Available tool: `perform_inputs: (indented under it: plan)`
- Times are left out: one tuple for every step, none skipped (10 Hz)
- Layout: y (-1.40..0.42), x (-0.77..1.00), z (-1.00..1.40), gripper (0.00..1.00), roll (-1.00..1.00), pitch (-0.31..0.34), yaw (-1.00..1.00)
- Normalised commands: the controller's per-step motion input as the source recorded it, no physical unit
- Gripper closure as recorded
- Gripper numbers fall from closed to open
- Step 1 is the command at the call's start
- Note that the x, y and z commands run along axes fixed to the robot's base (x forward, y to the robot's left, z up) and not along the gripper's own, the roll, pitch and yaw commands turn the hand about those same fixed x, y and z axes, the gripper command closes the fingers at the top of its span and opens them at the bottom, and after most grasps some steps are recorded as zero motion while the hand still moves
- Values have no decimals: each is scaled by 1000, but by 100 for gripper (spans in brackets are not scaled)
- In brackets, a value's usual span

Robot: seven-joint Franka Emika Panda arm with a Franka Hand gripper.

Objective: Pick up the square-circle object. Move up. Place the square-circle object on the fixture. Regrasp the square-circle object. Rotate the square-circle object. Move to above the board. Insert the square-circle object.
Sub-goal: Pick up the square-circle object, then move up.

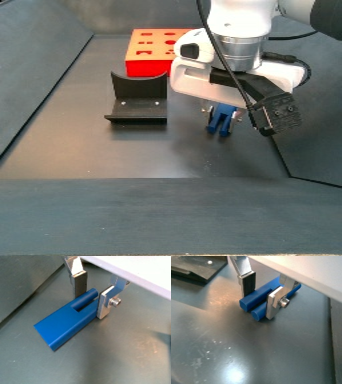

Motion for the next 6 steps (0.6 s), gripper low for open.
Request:
perform_inputs:
  plan:
    - [0, 0, 0, 100, 0, 0, 0]
    - [0, 0, 0, 100, 0, 0, 0]
    - [0, 0, 0, 100, 0, 0, 0]
    - [0, 0, 0, 100, 0, 0, 0]
    - [0, 0, 0, 100, 0, 0, 0]
    - [0, 0, 833, 100, 0, 0, 0]
